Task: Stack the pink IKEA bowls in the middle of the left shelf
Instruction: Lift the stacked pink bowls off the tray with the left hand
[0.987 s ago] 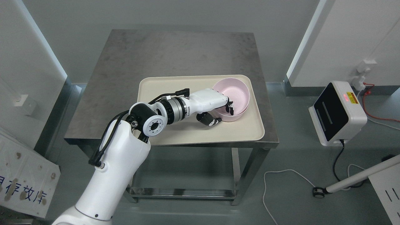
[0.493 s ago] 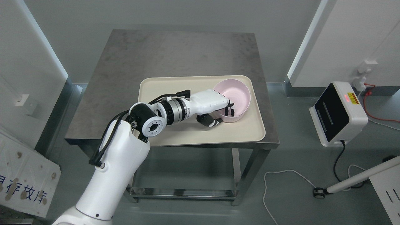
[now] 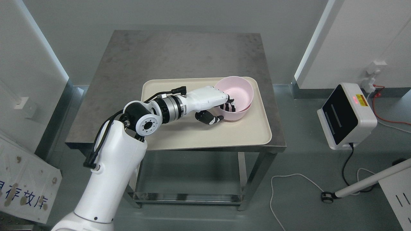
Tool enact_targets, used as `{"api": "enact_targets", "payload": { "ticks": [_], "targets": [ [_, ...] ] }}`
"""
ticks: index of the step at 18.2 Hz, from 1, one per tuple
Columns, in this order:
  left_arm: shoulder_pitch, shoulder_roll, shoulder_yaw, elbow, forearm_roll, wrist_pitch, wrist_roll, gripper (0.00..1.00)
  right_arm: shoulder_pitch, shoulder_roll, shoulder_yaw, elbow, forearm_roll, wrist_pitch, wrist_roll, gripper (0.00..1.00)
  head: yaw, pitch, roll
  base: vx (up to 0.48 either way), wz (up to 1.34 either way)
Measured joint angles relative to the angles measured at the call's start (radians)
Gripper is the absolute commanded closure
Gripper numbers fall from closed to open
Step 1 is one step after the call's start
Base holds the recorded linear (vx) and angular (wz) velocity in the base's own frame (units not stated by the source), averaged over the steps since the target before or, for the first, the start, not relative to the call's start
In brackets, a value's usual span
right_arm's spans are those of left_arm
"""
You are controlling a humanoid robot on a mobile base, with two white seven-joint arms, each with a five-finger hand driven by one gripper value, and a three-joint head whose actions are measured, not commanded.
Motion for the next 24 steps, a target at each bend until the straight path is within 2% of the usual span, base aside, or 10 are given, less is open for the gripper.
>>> {"api": "enact_targets", "payload": {
  "ticks": [7,11,15,24],
  "targets": [
    [-0.003,0.0,0.071,-0.016,0.076,-0.011,0.005,0.99,0.0,0.0,0.0,0.0,0.0,0.0,0.0,0.0,0.0,0.0,0.0,0.0,0.0],
    [0.015,-0.001,0.125,-0.031,0.127,-0.071,0.005,0.99,0.0,0.0,0.0,0.0,0.0,0.0,0.0,0.0,0.0,0.0,0.0,0.0,0.0],
    [0.053,-0.001,0.186,-0.061,0.185,-0.126,0.002,0.98,0.0,0.0,0.0,0.0,0.0,0.0,-0.001,0.0,0.0,0.0,0.0,0.0,0.0],
    [0.162,-0.001,0.297,-0.166,0.281,-0.163,0.001,0.98,0.0,0.0,0.0,0.0,0.0,0.0,-0.002,0.0,0.0,0.0,0.0,0.0,0.0]
  ]
}}
